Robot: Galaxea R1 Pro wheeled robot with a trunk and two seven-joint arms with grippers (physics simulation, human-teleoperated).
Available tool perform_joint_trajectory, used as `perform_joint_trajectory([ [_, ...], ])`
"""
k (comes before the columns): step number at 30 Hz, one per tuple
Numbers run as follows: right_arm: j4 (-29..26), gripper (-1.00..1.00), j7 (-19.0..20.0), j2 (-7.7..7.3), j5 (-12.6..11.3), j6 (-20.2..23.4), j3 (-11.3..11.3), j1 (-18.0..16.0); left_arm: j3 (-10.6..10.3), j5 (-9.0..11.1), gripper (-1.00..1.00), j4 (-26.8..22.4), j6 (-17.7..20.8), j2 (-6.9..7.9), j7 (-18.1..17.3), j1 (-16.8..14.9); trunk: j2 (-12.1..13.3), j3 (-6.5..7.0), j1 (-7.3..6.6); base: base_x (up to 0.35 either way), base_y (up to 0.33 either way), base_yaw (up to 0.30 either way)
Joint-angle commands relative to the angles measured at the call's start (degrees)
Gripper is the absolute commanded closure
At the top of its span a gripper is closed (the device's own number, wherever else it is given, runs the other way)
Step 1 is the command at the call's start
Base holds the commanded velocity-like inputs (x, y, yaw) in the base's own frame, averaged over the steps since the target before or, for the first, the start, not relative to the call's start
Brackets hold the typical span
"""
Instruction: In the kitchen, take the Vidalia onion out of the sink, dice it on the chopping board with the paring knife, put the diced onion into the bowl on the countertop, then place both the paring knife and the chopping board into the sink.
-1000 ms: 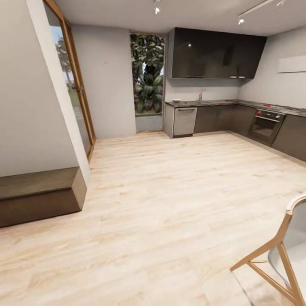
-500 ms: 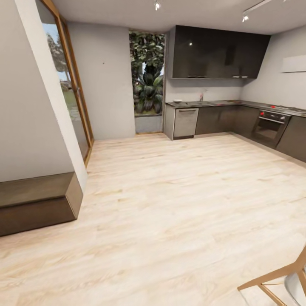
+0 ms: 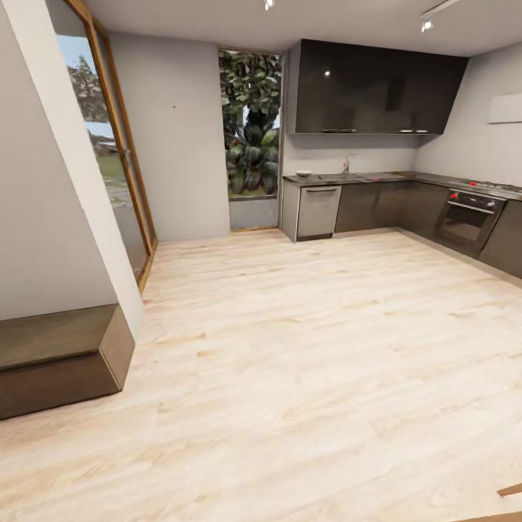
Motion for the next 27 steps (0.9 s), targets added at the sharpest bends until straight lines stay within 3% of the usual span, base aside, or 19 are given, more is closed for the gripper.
perform_joint_trajectory([
  [1,0.03,-1.0,-0.18,0.01,0.01,-0.16,0.02,-0.03,-0.03,0.13,-1.0,0.04,-0.18,0.0,0.08,-0.04,-0.02,-0.05,0.03,0.31,0.0,0.0],
  [27,0.03,-1.0,-0.17,0.02,0.01,-0.16,0.05,-0.03,-0.04,0.13,-1.0,0.04,-0.23,0.0,0.08,-0.02,-0.02,-0.05,0.03,0.31,0.0,0.0],
])
